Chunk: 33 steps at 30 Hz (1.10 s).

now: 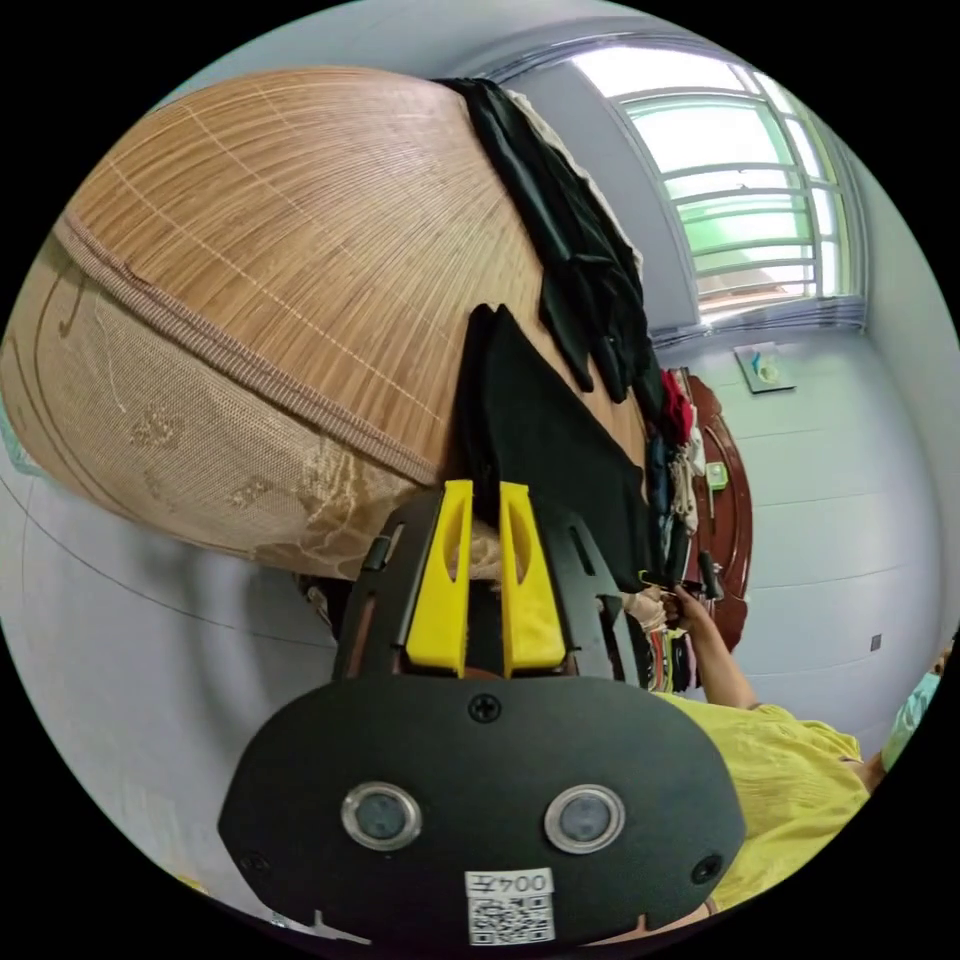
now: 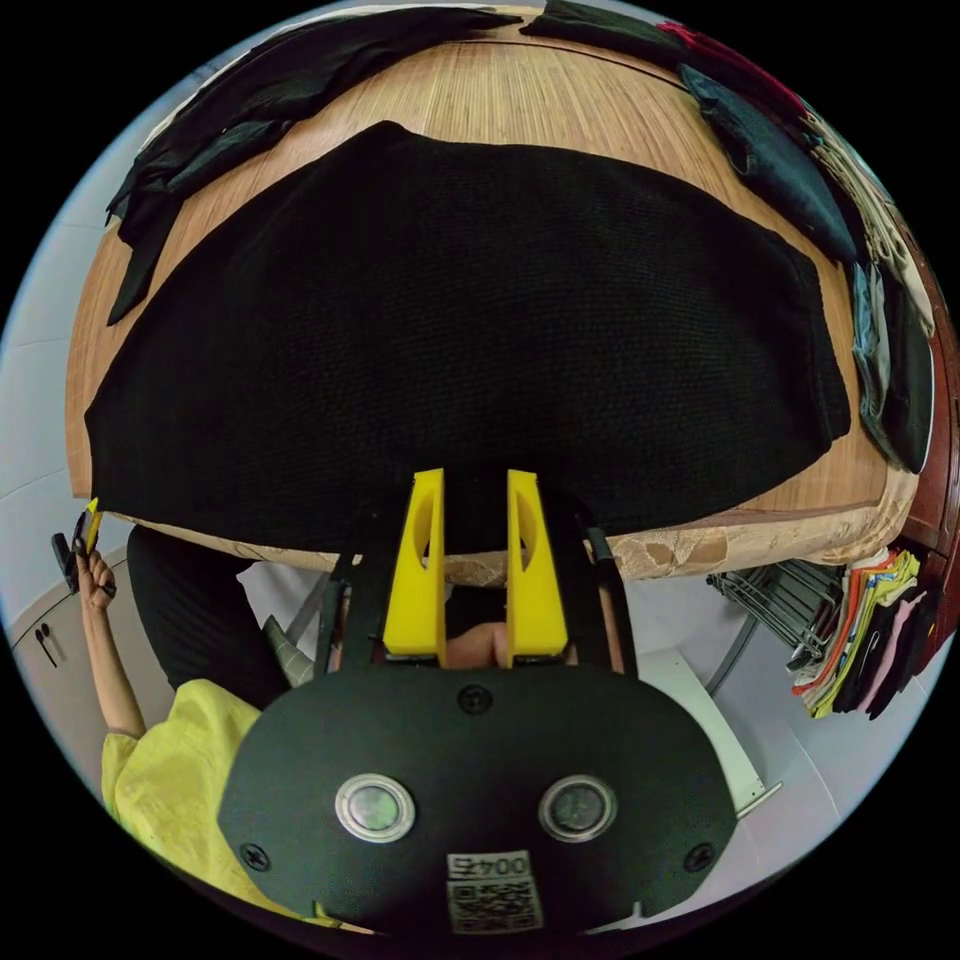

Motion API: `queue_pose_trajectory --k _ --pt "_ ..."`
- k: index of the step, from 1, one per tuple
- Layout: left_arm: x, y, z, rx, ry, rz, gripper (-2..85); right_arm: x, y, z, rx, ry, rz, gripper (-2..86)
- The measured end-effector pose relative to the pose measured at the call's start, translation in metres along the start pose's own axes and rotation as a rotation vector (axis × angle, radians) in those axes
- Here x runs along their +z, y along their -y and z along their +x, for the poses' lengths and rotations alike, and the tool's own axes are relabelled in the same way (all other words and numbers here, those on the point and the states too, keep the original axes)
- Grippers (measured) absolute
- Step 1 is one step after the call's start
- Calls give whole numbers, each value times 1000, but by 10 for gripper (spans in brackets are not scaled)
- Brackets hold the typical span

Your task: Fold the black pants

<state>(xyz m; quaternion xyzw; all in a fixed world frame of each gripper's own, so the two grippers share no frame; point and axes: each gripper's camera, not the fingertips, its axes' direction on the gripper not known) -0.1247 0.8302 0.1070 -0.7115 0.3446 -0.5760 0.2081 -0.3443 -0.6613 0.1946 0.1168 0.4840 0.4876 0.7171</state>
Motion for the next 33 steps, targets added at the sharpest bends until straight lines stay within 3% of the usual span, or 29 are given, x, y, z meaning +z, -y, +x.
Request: queue_pose_trajectory --k 3,9,15,23,29,33 --pt "5 -3 -3 -13 -14 6 52 -14 -6 -1 -4 -5 -2 79" --pt "-1 -6 -16 -61 -260 74 108 -42 -28 5 9 55 18 107" --pt "-21 -1 15 5 -140 74 45 -109 -89 -22 -82 201 334 123" --pt "-63 17 108 112 -122 94 19 -158 -161 -229 -599 222 573 129" --pt "-80 31 148 127 -88 61 16 -159 -193 -394 -923 101 609 151" --pt "-93 37 157 102 -100 55 16 -149 -206 -464 -1020 23 592 181"
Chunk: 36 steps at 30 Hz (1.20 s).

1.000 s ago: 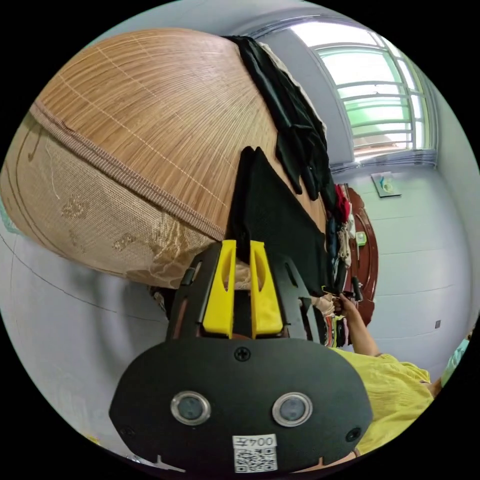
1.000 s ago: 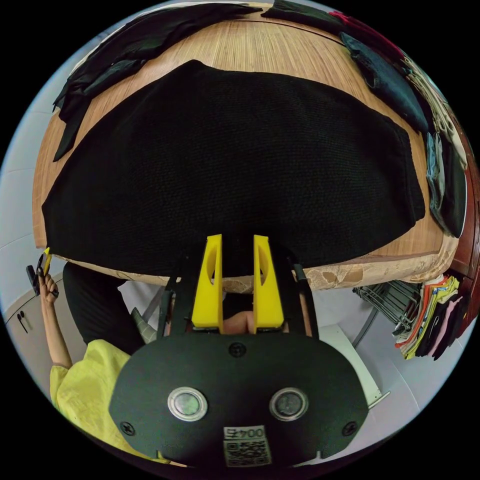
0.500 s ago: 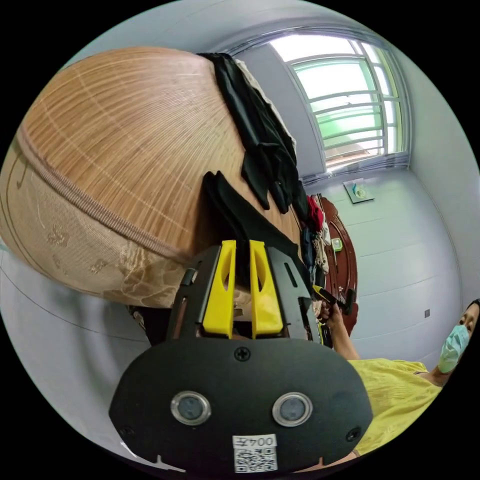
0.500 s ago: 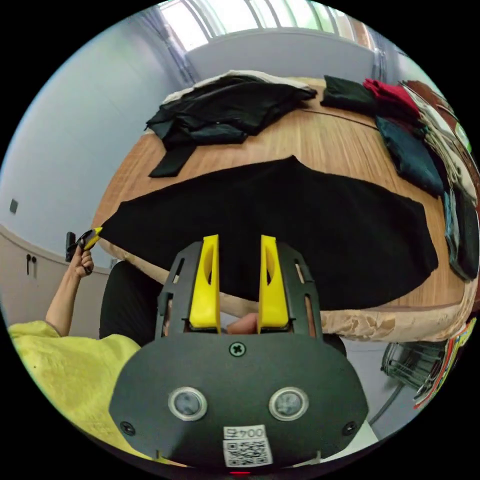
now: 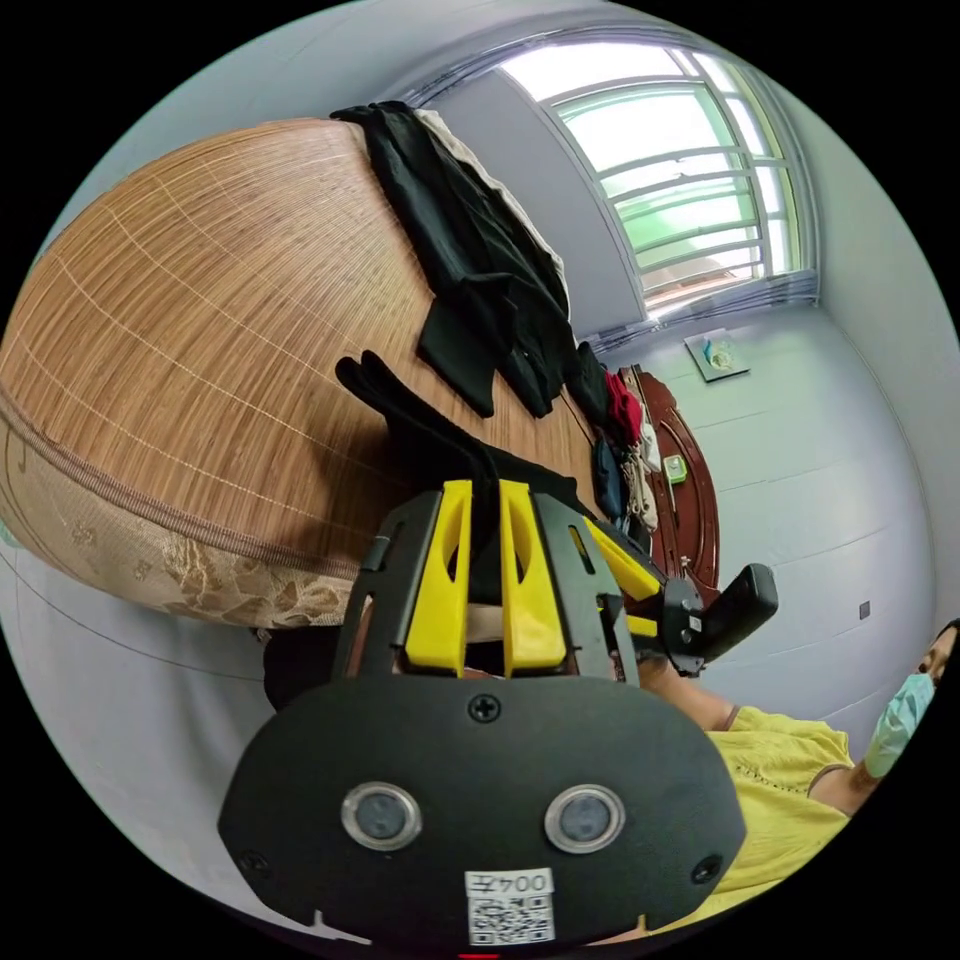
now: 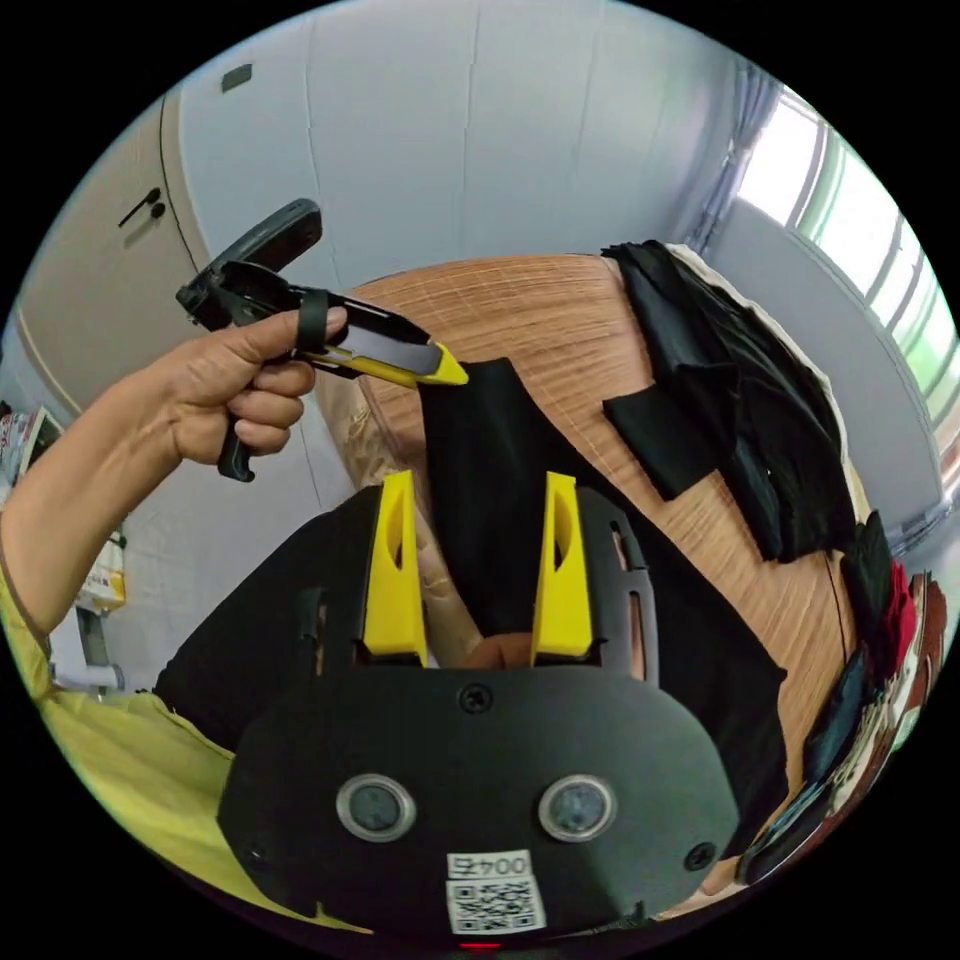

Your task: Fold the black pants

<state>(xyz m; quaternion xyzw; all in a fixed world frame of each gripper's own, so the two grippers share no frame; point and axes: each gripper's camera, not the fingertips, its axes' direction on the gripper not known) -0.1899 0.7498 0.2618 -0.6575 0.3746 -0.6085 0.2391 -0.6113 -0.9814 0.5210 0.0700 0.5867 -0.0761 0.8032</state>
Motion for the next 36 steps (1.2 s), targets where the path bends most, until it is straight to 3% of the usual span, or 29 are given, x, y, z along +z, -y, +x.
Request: queue_pose_trajectory --k 6,9,12,17,21,27,36 --pt "-23 13 24 6 -32 -11 23 44 31 -44 -69 -97 -97 169" --pt "-36 22 39 25 -44 -13 31 62 30 -49 -60 -214 -147 78" --pt "-47 31 51 45 -86 -8 46 66 19 -54 -65 -356 -133 43" --pt "-88 38 68 95 -323 165 73 48 -5 -4 117 -156 -126 37" --pt "-116 42 88 105 -294 238 78 18 -36 54 284 -35 -65 36" --pt "-115 58 121 108 -247 152 76 -43 -142 150 474 23 93 37" --pt "-85 101 202 142 -169 -14 77 -84 -452 312 974 24 268 43"
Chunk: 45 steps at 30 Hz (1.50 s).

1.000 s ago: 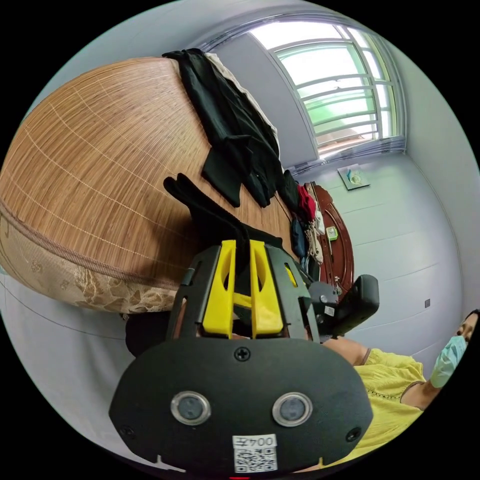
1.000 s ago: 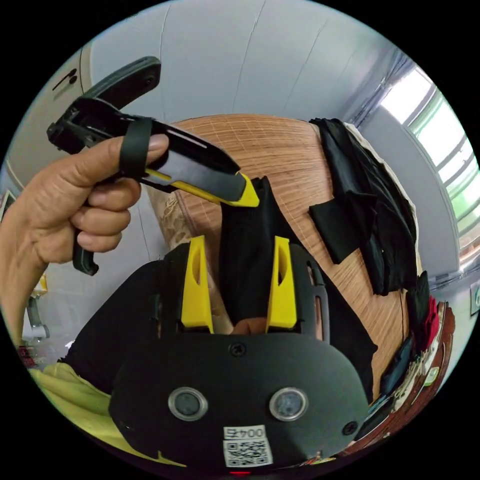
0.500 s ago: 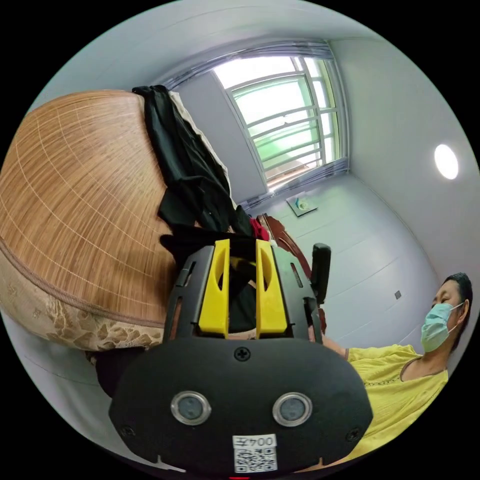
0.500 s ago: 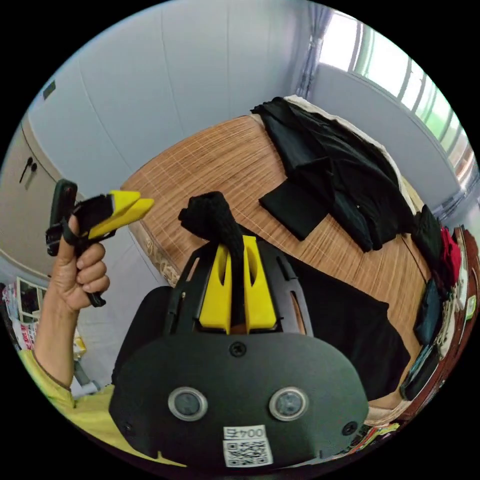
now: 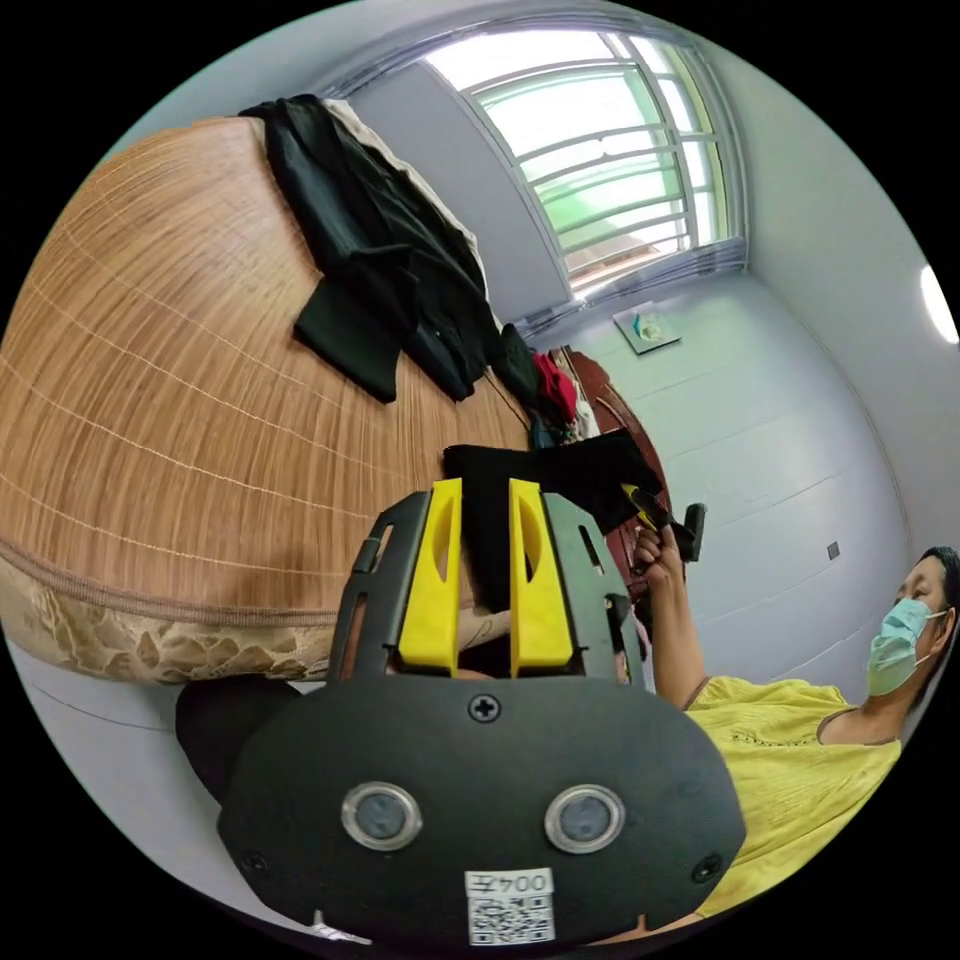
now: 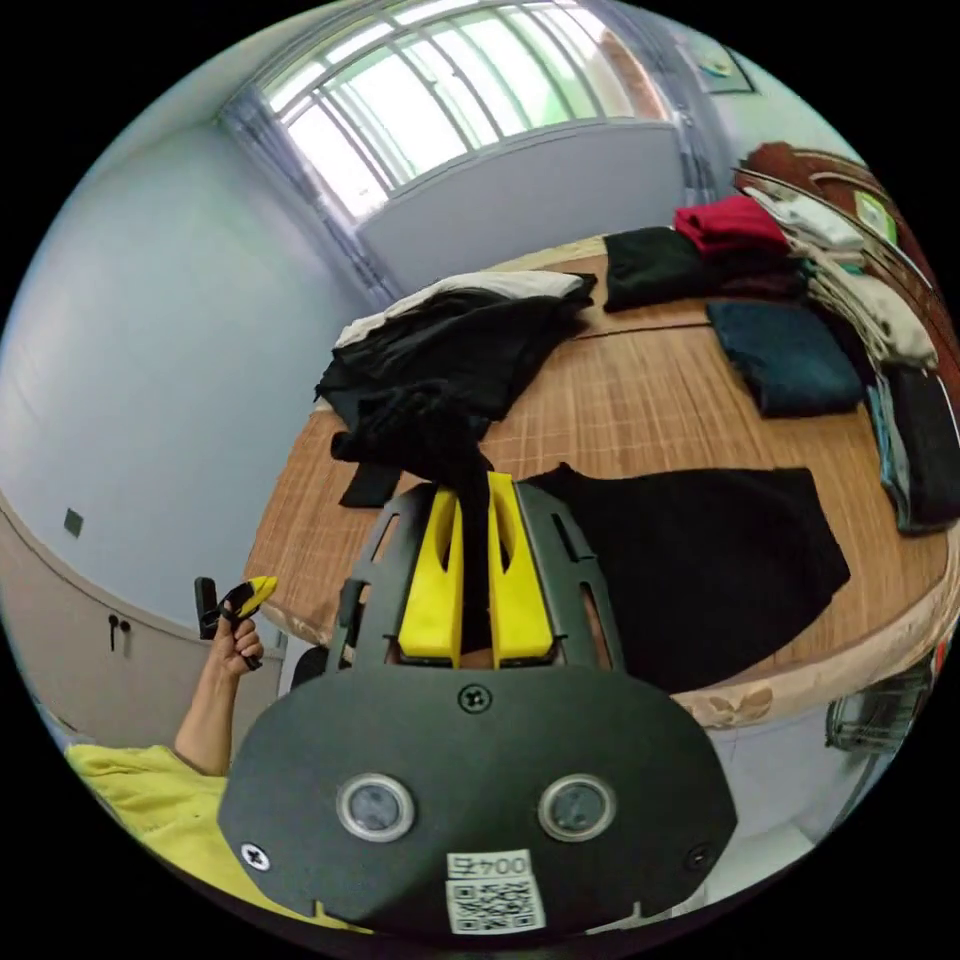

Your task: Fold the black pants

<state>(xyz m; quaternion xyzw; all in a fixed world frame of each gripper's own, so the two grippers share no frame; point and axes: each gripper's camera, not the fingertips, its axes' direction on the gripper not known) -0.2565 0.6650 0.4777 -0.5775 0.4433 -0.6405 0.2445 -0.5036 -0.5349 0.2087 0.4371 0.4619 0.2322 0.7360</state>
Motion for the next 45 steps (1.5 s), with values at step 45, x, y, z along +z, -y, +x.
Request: queue_pose_trajectory --k 45 --pt "160 179 308 371 326 -493 64 232 -149 301 590 -172 0 87"
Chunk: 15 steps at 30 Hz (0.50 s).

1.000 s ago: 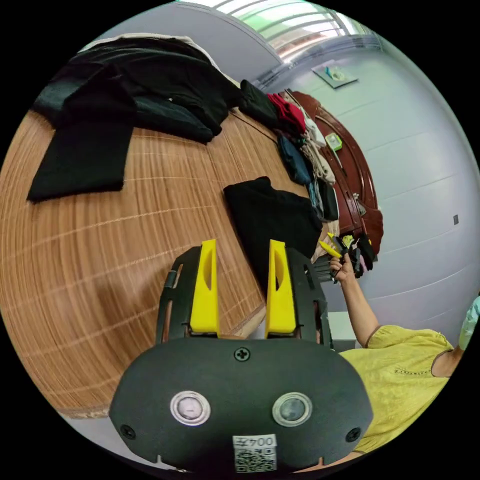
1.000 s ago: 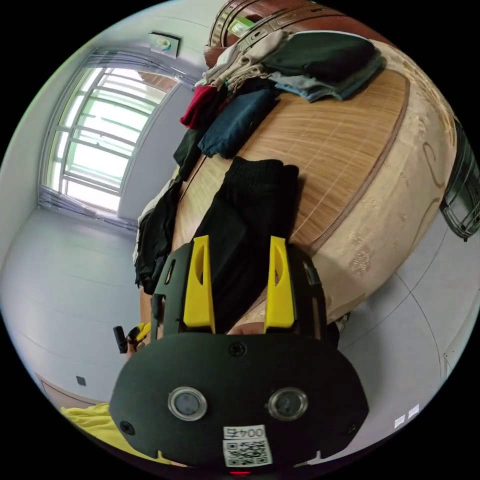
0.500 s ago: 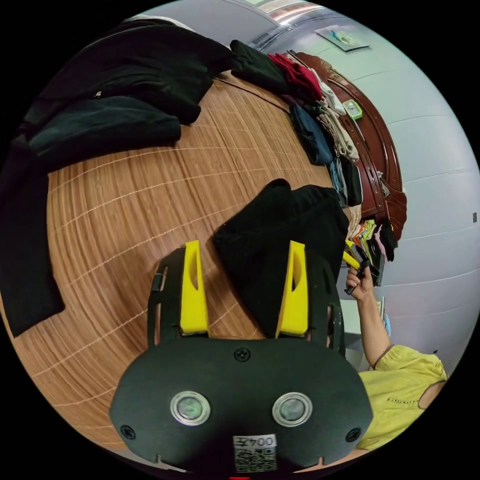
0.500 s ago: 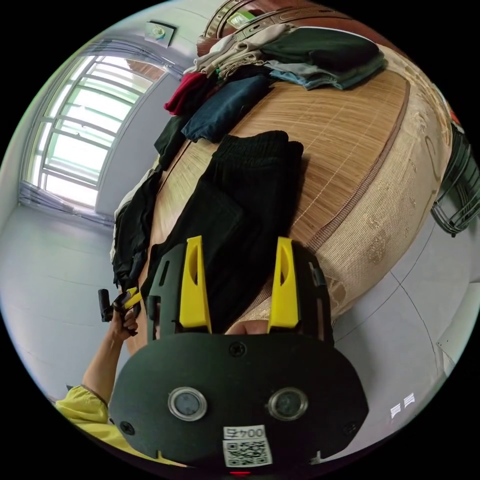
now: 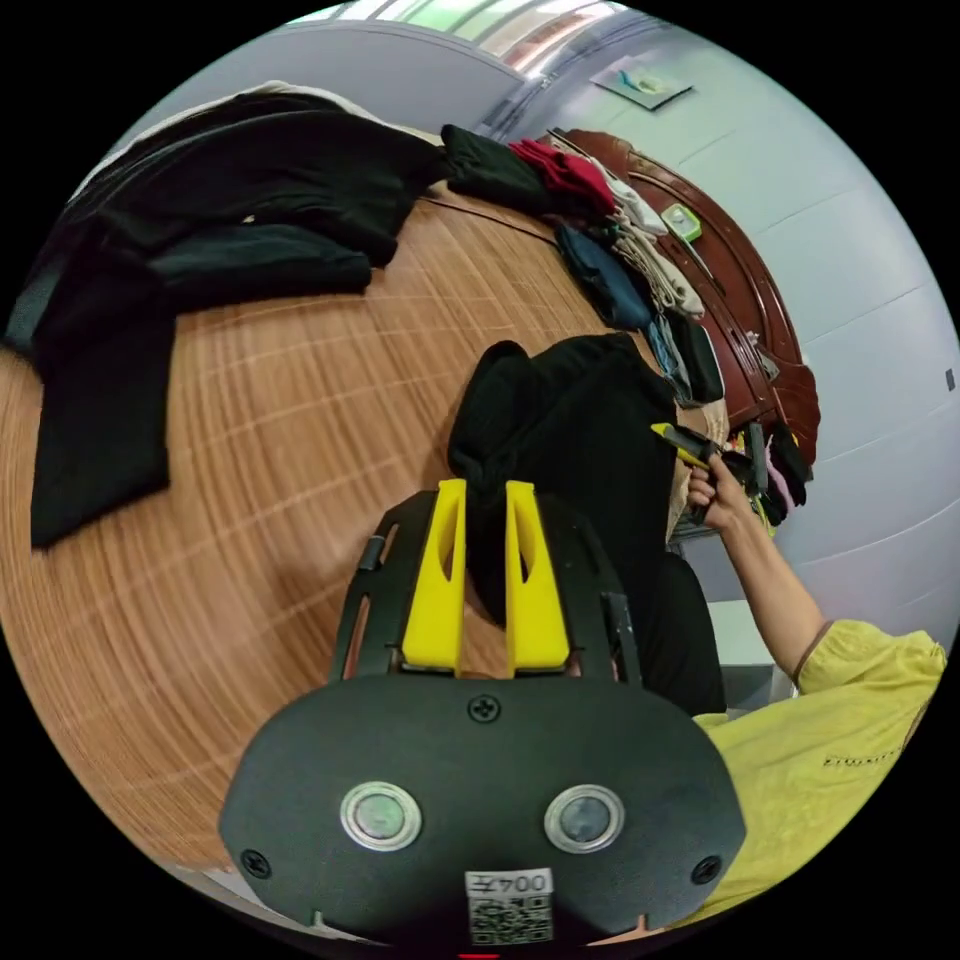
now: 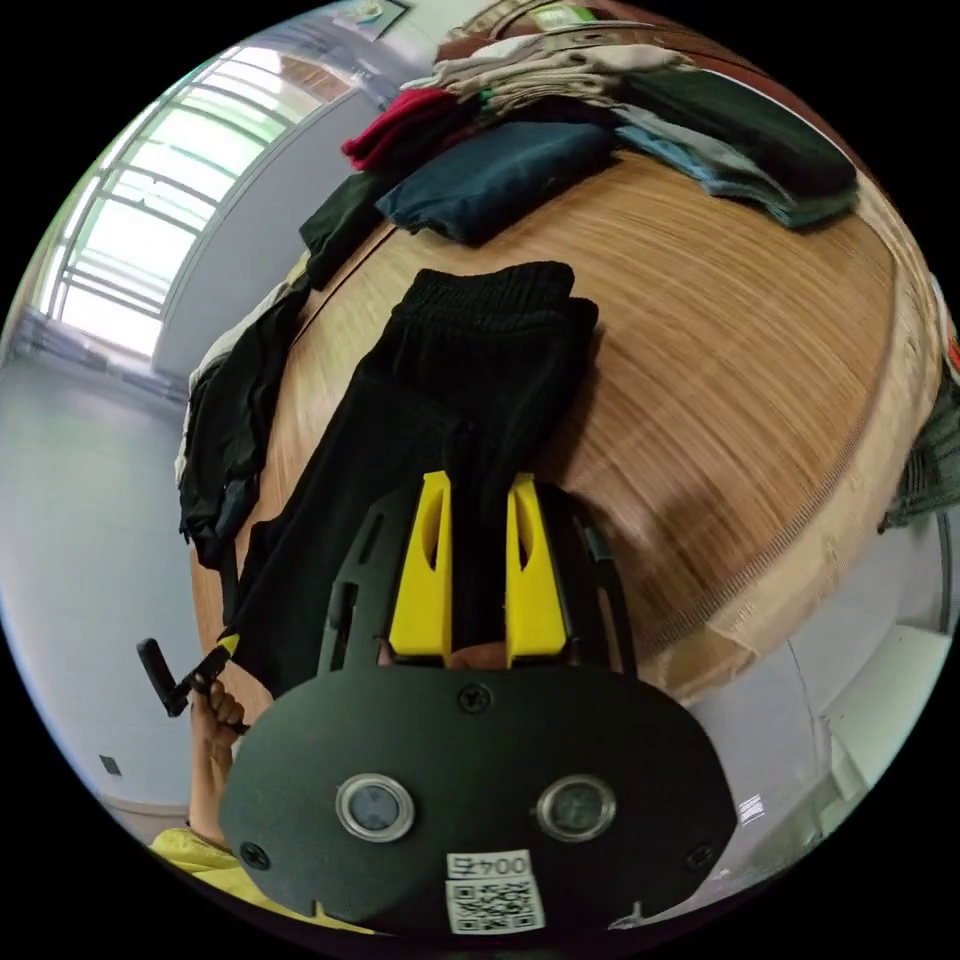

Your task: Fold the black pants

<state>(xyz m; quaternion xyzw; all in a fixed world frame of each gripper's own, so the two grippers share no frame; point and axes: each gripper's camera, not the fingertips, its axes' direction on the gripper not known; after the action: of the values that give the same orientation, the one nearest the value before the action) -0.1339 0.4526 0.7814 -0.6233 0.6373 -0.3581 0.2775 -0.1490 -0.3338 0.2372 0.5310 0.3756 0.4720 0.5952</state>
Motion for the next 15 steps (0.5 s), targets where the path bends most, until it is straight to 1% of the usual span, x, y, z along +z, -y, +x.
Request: queue_pose_trajectory --k 2,3,5,6,8,10,11,13,15 --pt "-21 -53 -6 -86 -12 53 66 28 25 -54 -114 -15 -47 87" --pt "-26 -67 -7 -112 -19 68 66 37 31 -70 -147 -21 -64 87" --pt "-35 -118 -7 -222 -52 131 70 75 59 -139 -296 -54 -146 90" --pt "-35 -129 -4 -244 -61 148 71 85 65 -157 -333 -65 -169 92" --pt "-32 -166 14 -294 -113 201 78 117 85 -222 -434 -136 -258 100" --pt "-30 -184 29 -299 -114 203 87 120 89 -261 -498 -223 -272 100" --pt "-31 -195 38 -287 -96 203 94 111 85 -280 -537 -277 -226 97" --pt "-36 -209 46 -274 -68 195 103 88 71 -294 -573 -308 -173 94" --pt "-43 -222 51 -244 -60 181 107 60 43 -292 -622 -275 -173 95"
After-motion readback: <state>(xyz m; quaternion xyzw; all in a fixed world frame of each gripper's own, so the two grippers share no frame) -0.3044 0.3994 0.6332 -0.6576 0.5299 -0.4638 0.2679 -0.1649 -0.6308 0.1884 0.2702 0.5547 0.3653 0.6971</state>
